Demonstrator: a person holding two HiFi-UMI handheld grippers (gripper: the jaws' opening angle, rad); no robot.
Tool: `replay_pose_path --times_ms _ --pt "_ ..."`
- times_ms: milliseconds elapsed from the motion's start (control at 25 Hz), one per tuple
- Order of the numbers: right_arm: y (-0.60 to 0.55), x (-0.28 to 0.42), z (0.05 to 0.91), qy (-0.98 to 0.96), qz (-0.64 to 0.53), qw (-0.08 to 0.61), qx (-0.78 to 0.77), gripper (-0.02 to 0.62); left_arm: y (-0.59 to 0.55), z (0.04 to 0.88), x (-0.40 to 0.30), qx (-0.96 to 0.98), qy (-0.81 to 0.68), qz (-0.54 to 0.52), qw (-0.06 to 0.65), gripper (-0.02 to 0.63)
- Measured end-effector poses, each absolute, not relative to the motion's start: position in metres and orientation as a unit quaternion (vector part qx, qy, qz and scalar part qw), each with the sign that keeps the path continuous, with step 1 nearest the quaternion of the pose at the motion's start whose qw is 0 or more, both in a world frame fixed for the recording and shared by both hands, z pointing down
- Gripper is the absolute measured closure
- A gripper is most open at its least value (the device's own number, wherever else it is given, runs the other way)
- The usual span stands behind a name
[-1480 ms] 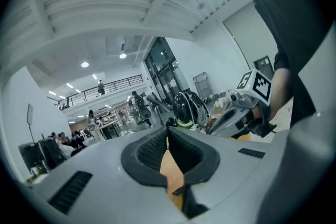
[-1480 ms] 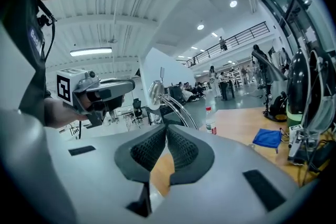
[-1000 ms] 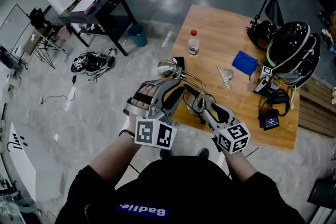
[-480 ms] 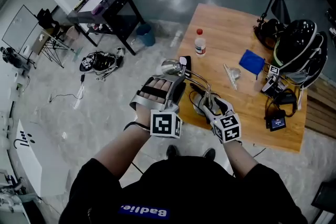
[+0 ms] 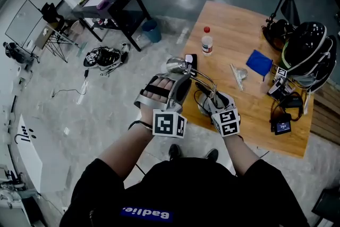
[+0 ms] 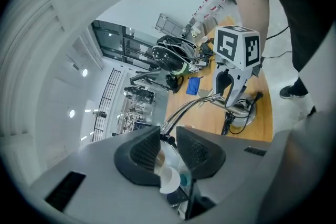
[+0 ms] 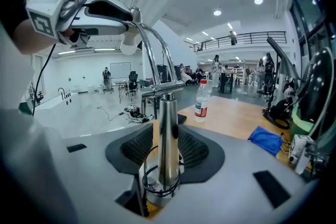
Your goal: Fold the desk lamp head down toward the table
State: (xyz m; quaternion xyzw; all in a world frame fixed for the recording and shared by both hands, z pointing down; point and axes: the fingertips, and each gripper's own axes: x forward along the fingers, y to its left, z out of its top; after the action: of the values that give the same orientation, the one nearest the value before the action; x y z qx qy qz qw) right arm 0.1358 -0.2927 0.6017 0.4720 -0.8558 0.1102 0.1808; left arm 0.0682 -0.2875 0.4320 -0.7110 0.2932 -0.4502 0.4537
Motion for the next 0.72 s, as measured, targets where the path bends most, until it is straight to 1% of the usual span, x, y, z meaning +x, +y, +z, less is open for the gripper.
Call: replay_pose_path --times_ms 80,360,720 --pt "-0.296 0.138 0.602 -0.854 0.105 0.181 0.477 0.474 -0.288 0.431 0.068 -0.715 0.296 -0.444 0.452 0.508" --pt "-0.296 0.139 0.605 -0.852 0.095 0.18 0.482 0.476 -0.287 0.431 0.066 -0.732 0.307 -0.424 0.437 0.514" --pt "-0.295 0.138 0.603 -0.848 0.103 0.173 0.489 0.477 -0.296 0.456 0.04 -0.762 0.332 -0.409 0.377 0.514"
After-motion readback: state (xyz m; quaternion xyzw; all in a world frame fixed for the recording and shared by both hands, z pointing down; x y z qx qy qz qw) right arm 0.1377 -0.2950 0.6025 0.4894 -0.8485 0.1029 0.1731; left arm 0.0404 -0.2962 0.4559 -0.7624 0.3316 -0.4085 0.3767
